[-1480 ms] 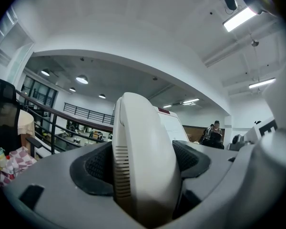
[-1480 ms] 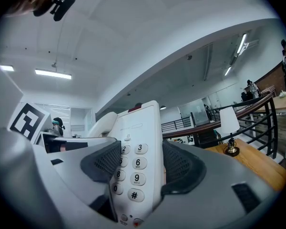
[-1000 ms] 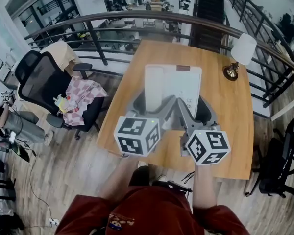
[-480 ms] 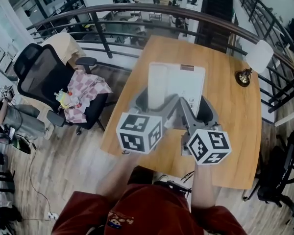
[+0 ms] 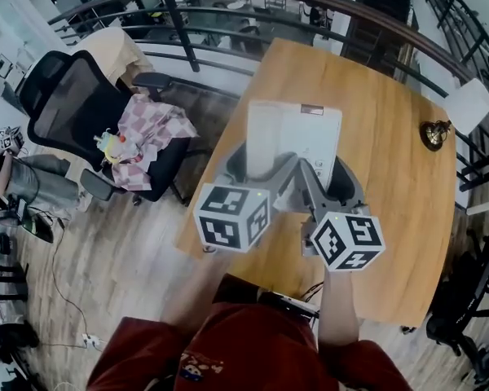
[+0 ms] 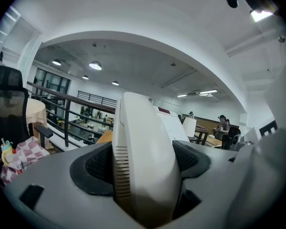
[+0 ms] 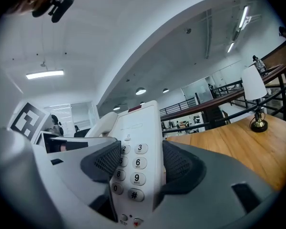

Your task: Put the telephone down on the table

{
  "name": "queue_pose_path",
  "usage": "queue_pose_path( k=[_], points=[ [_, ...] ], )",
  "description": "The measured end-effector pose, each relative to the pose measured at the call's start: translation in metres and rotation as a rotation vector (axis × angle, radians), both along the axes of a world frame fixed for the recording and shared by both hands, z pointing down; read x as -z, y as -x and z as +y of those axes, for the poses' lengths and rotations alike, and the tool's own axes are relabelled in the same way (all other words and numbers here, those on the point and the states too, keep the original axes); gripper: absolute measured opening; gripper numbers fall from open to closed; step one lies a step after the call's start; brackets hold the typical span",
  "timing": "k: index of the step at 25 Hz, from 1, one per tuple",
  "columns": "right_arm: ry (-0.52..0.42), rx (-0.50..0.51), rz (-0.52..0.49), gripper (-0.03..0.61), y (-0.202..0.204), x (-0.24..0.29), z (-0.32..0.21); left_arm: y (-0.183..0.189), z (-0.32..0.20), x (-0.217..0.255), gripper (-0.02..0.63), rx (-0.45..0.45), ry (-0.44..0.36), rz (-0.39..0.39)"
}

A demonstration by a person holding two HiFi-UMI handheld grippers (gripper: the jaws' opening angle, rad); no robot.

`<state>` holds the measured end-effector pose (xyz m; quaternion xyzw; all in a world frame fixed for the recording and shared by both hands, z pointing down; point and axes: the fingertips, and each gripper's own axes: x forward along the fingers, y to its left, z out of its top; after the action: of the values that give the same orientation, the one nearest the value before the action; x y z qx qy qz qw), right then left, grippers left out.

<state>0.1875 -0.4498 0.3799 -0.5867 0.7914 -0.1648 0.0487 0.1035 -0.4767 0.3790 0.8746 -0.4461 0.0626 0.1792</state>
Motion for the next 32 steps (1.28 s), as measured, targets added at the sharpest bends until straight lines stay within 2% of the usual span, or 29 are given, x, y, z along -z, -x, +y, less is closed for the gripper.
queue_pose_path(
  k=[14, 32],
  points=[
    [0.164, 0.041, 0.006, 0.285, 0.051, -0.087, -0.084, 0.052, -0.081, -0.092, 0.393, 0.044, 0.167, 0.004],
    [0.379, 0.036, 0.022, 0.285, 0.062, -0.202, -0.150, 0.062, -0.145, -0.214, 0.393, 0.037, 0.396, 0.014]
  ],
)
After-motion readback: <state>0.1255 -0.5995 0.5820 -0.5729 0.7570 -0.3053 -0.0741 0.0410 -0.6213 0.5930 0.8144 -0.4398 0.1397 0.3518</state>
